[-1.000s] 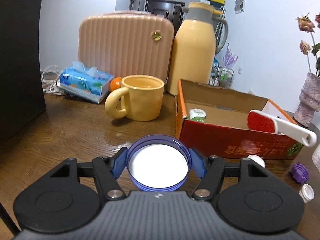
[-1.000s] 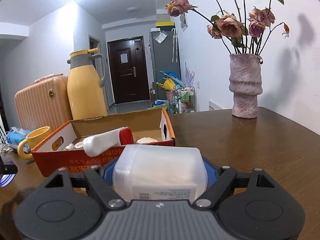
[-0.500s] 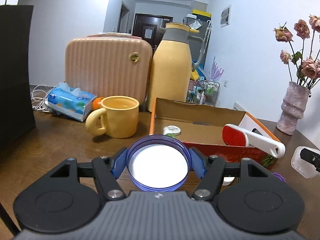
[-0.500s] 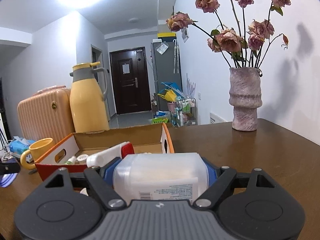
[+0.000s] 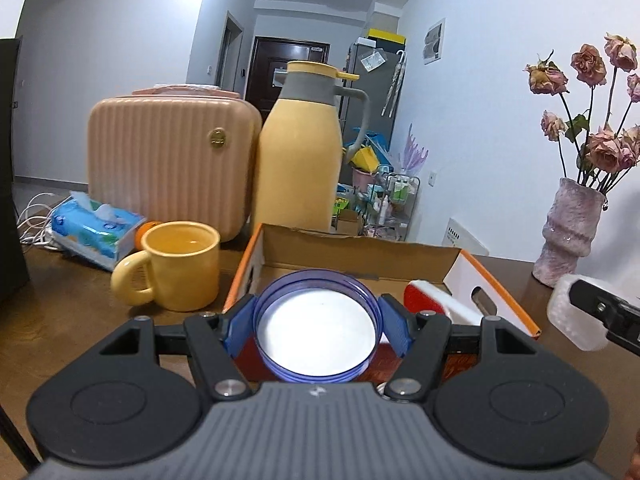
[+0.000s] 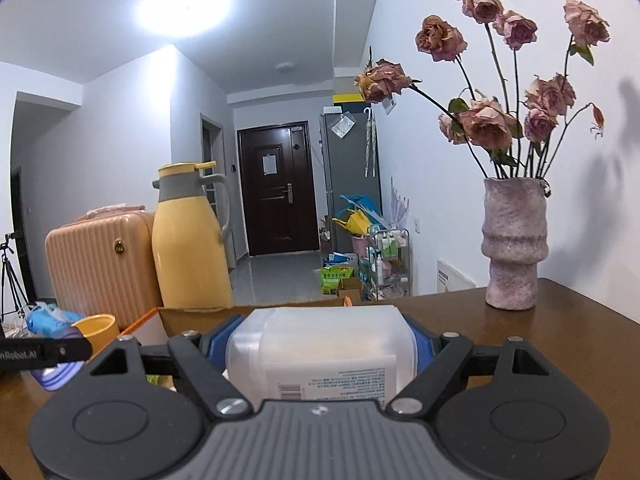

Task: Organize rigid objects
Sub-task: 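Carry the blue-rimmed lid and white container over the box with both tools, then lower the lid and container into the box and open both tools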

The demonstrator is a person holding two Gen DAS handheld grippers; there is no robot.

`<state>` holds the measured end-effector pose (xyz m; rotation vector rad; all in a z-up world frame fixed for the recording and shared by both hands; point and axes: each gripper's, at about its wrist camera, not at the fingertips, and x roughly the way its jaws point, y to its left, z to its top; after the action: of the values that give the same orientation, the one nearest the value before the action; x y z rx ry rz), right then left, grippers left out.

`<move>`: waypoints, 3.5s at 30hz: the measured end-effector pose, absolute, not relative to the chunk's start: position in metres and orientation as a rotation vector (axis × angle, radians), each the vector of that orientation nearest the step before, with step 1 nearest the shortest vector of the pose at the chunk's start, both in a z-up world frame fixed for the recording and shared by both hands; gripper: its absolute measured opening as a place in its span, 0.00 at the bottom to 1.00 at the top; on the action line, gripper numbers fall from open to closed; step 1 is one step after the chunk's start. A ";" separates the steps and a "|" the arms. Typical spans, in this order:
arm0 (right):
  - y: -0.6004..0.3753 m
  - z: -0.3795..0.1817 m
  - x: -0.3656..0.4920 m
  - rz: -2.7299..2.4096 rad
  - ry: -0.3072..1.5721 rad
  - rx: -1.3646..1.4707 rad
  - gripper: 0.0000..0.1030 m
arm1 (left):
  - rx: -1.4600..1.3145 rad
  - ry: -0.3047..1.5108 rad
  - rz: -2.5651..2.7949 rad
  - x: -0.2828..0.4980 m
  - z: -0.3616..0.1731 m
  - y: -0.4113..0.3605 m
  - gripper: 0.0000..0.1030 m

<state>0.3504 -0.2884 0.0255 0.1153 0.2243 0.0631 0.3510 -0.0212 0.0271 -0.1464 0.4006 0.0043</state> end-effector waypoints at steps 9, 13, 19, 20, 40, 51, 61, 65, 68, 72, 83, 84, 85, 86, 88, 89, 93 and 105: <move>-0.283 0.023 0.392 0.088 0.233 0.127 0.79 | -0.145 0.387 0.026 0.384 0.029 -0.035 0.65; -0.279 0.019 0.410 0.104 0.236 0.128 0.79 | -0.141 0.384 0.037 0.401 0.028 -0.037 0.65; -0.273 0.016 0.439 0.115 0.247 0.132 0.79 | -0.120 0.380 0.040 0.427 0.025 -0.045 0.65; -0.272 0.015 0.443 0.115 0.249 0.131 0.79 | -0.115 0.379 0.040 0.431 0.024 -0.046 0.65; -0.258 0.001 0.502 0.117 0.323 0.097 0.79 | -0.065 0.411 0.055 0.493 0.014 -0.049 0.65; -0.258 -0.002 0.512 0.147 0.365 0.093 0.79 | -0.021 0.441 0.070 0.506 0.008 -0.045 0.65; -0.265 -0.007 0.519 0.149 0.432 0.117 0.92 | 0.014 0.424 0.120 0.500 0.007 -0.043 1.00; -0.265 -0.004 0.515 0.129 0.407 0.107 1.00 | -0.012 0.431 0.122 0.500 0.008 -0.039 1.00; -0.265 -0.003 0.515 0.129 0.410 0.110 1.00 | -0.017 0.437 0.127 0.503 0.008 -0.038 1.00; -0.264 -0.001 0.513 0.126 0.415 0.102 1.00 | -0.025 0.436 0.127 0.502 0.009 -0.037 1.00; -0.269 0.016 0.487 0.137 0.392 0.074 1.00 | -0.070 0.419 0.112 0.485 0.022 -0.032 1.00; -0.270 0.016 0.483 0.137 0.389 0.073 1.00 | -0.068 0.414 0.114 0.482 0.023 -0.033 1.00; -0.272 0.017 0.478 0.136 0.385 0.070 1.00 | -0.067 0.412 0.114 0.479 0.023 -0.033 1.00; -0.273 0.018 0.474 0.134 0.382 0.067 1.00 | -0.067 0.412 0.114 0.476 0.023 -0.032 1.00; -0.274 0.020 0.465 0.130 0.375 0.058 1.00 | -0.072 0.410 0.113 0.469 0.024 -0.030 1.00; -0.275 0.020 0.460 0.130 0.373 0.056 1.00 | -0.075 0.410 0.114 0.465 0.025 -0.029 1.00; -0.277 0.023 0.439 0.129 0.366 0.049 1.00 | -0.082 0.410 0.121 0.449 0.026 -0.025 1.00; -0.279 0.030 0.372 0.127 0.308 0.031 1.00 | -0.082 0.418 0.105 0.390 0.028 -0.017 1.00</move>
<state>0.3721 -0.2788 0.0304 0.0306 0.3083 0.1271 0.3903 -0.0169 0.0284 -0.0816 0.4177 0.1048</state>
